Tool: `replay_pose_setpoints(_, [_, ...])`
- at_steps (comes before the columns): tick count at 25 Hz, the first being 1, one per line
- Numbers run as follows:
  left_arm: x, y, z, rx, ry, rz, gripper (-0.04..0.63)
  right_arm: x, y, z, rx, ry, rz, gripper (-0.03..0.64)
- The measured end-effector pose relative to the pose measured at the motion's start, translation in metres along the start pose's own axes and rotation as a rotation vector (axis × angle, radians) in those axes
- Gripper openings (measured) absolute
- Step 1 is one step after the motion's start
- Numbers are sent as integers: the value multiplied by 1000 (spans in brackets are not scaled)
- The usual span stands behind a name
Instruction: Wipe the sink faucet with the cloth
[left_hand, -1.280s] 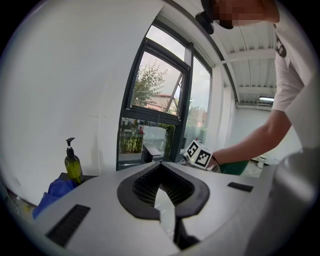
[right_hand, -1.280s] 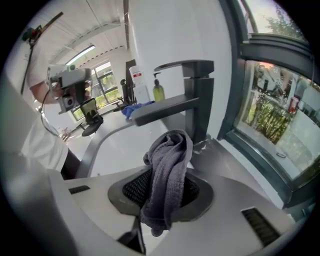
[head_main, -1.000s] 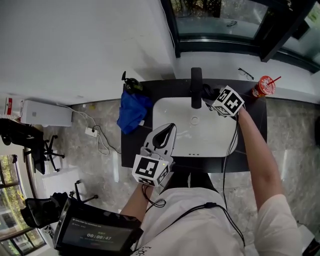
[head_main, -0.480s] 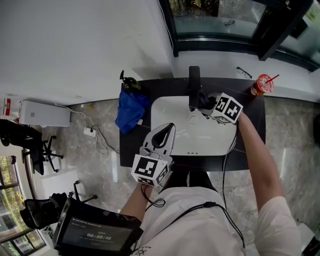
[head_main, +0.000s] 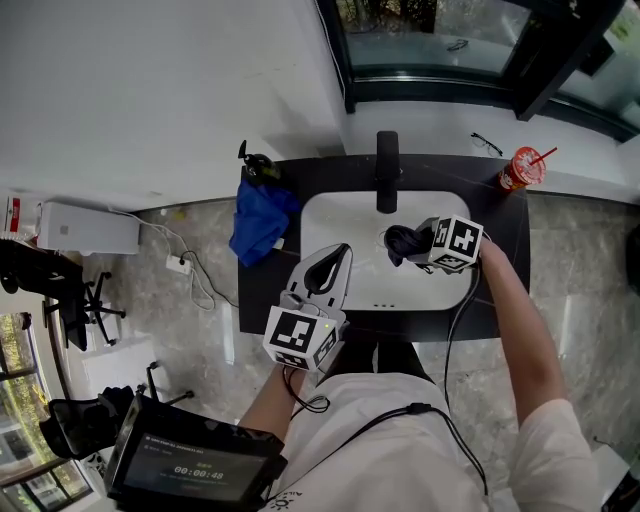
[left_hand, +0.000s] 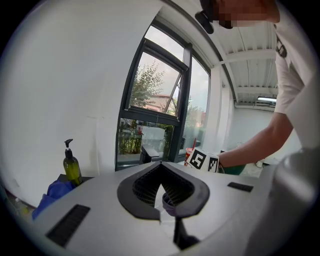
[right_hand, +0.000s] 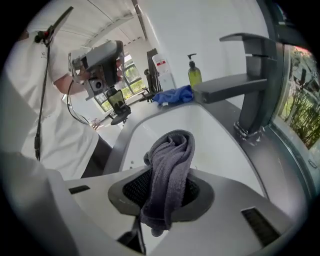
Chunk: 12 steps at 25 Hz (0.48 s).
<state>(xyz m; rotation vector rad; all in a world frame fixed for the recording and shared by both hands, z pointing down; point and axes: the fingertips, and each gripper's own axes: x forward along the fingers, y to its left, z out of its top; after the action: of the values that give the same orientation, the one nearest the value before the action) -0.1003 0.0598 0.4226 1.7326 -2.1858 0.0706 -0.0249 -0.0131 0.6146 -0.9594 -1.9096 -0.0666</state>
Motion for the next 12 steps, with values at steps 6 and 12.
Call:
replay_pose_setpoints(6, [-3, 3, -2, -4, 2, 9, -8, -24, -33, -21, 74, 33, -102, 98])
replay_pose_setpoints(12, [-1, 2, -1, 0, 2, 3, -8, -69, -101, 25, 114, -163, -397, 98])
